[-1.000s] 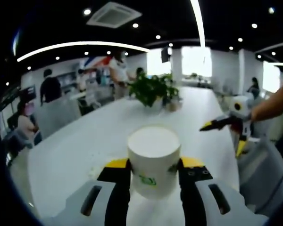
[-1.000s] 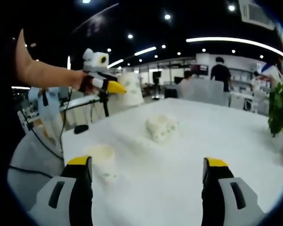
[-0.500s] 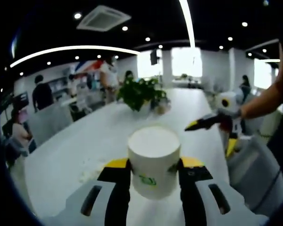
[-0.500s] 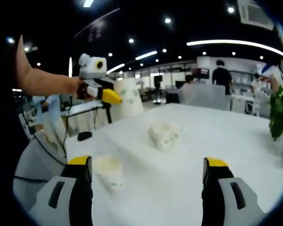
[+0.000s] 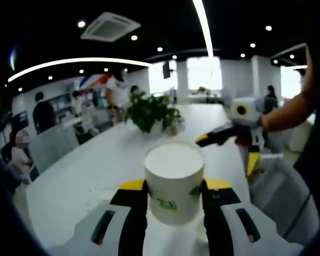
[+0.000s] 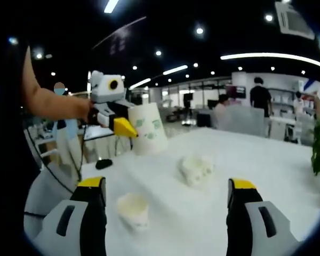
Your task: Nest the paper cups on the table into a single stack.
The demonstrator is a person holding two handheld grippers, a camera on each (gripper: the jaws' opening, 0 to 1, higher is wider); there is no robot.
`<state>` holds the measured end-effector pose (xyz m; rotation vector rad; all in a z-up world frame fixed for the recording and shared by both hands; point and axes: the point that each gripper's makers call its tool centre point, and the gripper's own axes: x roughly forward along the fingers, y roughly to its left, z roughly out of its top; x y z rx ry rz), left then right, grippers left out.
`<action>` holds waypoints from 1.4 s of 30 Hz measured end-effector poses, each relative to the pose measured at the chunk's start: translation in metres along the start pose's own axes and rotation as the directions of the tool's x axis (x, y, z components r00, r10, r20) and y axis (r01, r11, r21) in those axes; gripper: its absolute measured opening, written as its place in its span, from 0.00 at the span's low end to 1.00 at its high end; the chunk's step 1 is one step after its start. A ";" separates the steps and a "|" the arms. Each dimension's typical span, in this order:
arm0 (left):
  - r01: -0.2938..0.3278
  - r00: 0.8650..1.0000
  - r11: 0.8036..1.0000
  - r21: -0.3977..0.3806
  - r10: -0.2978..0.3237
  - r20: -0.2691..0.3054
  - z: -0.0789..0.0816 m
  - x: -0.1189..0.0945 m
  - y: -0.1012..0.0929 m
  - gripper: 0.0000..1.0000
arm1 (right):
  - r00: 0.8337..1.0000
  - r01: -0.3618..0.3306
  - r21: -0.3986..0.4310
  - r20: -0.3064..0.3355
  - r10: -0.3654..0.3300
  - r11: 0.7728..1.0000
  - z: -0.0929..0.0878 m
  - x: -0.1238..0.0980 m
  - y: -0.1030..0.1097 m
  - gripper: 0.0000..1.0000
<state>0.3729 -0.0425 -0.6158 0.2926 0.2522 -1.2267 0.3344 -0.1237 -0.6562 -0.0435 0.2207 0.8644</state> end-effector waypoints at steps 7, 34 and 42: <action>0.039 0.999 0.999 0.010 -0.039 0.009 0.007 -0.002 -0.016 0.38 | 1.000 -0.021 -0.003 0.001 0.021 1.000 0.003 -0.001 0.005 0.88; 0.076 0.978 0.997 -0.009 -0.073 0.195 0.042 -0.026 -0.047 0.38 | 0.988 -0.136 -0.022 0.064 0.137 0.990 0.064 -0.008 0.033 0.62; 0.075 0.961 0.996 -0.056 -0.057 0.271 0.054 -0.035 -0.049 0.38 | 0.979 -0.197 -0.006 0.047 0.197 0.980 0.074 -0.007 0.045 0.46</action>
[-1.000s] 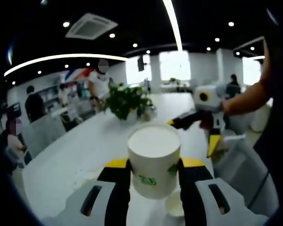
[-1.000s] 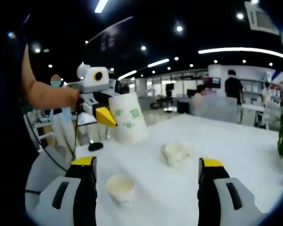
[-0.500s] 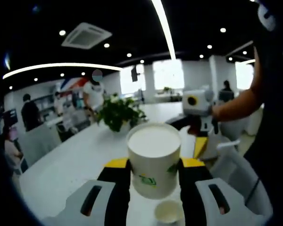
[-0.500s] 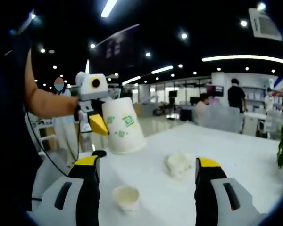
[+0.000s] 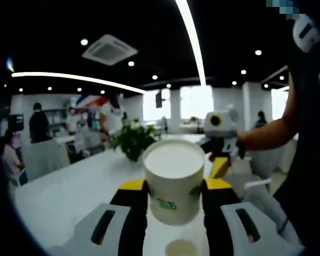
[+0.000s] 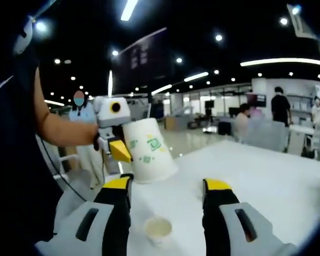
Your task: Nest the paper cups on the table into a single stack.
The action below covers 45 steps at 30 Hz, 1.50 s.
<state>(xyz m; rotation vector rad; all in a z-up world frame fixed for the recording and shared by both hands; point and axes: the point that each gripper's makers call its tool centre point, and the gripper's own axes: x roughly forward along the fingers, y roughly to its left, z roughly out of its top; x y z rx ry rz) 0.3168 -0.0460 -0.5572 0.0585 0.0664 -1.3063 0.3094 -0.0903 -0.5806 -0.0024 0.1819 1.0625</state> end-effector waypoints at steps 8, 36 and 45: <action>-0.003 0.998 0.999 -0.040 0.006 0.064 0.010 -0.002 -0.005 0.38 | 0.995 -0.101 0.085 0.033 0.098 0.991 0.010 0.012 0.022 0.37; 0.086 0.996 0.994 -0.065 -0.084 0.034 -0.010 -0.023 -0.026 0.38 | 0.901 -0.435 0.270 0.139 0.412 0.859 0.044 0.006 0.073 0.00; 0.039 0.999 0.995 -0.087 -0.037 0.027 -0.009 -0.022 -0.020 0.56 | 0.892 -0.451 0.224 0.136 0.431 0.864 0.058 0.002 0.080 0.00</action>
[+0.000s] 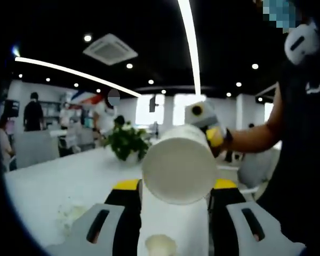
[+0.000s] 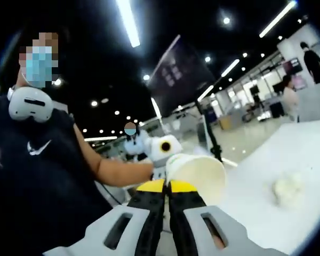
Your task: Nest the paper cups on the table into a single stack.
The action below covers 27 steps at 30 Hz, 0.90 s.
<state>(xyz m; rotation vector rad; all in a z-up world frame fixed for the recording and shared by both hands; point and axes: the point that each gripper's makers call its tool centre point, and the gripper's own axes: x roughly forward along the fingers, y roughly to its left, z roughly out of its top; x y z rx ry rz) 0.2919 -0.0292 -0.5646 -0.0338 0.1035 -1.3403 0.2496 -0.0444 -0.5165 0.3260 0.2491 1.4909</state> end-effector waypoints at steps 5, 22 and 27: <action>-0.152 0.987 0.987 0.045 0.154 -0.047 -0.007 -0.008 0.029 0.91 | 0.998 0.047 -0.065 -0.034 -0.050 0.997 0.014 -0.002 -0.005 0.00; -0.400 0.893 0.916 0.040 0.399 -0.209 -0.071 -0.064 0.072 0.98 | 0.863 0.042 -0.355 -0.457 -0.213 0.934 0.018 0.009 -0.032 0.00; -0.461 0.870 0.888 -0.003 0.451 -0.199 -0.079 -0.079 0.080 0.98 | 0.800 0.018 -0.393 -0.546 -0.249 0.919 0.012 0.011 -0.036 0.00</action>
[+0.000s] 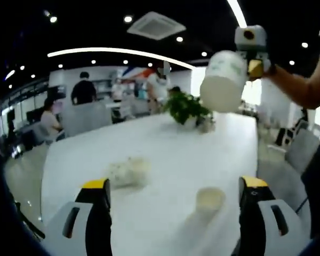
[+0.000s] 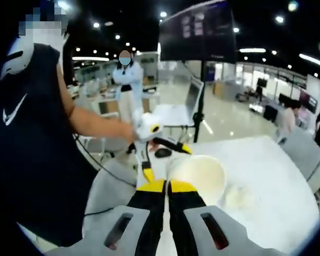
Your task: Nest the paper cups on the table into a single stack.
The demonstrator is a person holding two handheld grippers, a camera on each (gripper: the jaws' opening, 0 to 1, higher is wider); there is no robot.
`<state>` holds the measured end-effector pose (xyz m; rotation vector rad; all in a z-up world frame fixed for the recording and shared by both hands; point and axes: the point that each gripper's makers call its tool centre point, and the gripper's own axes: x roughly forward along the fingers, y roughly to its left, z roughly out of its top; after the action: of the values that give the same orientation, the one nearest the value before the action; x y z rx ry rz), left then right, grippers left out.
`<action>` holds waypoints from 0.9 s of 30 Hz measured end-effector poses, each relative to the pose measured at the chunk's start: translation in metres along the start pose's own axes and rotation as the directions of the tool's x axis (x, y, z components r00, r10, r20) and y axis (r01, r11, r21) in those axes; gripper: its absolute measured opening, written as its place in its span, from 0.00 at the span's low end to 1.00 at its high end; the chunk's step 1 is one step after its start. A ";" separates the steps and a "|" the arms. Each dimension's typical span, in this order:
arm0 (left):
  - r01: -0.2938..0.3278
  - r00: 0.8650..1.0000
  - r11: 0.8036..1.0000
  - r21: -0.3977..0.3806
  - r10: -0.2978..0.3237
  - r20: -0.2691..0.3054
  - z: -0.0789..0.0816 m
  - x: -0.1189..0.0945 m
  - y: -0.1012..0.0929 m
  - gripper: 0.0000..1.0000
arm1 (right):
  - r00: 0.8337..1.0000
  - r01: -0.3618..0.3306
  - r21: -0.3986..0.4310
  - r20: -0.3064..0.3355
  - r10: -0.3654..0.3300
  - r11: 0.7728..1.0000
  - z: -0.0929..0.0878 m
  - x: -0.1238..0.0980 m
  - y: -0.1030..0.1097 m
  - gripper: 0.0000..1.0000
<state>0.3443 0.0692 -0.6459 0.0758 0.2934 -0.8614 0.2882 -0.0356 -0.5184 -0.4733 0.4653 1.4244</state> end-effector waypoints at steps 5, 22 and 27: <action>-0.068 0.997 0.997 0.032 0.069 -0.030 -0.013 -0.007 0.016 0.98 | 0.983 -0.002 -0.030 -0.185 -0.004 1.000 -0.012 0.005 0.000 0.00; -0.152 0.986 0.988 0.024 0.153 -0.070 -0.036 -0.023 0.042 0.98 | 0.767 -0.017 -0.052 -0.641 -0.020 0.999 -0.033 0.015 -0.003 0.00; -0.162 0.984 0.987 0.016 0.163 -0.073 -0.041 -0.023 0.042 0.98 | 0.737 -0.004 -0.037 -0.675 -0.023 0.999 -0.033 0.019 -0.004 0.00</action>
<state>0.3529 0.1215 -0.6803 0.1391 0.3479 -0.6989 0.2930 -0.0388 -0.5565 -1.0387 1.0247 1.2151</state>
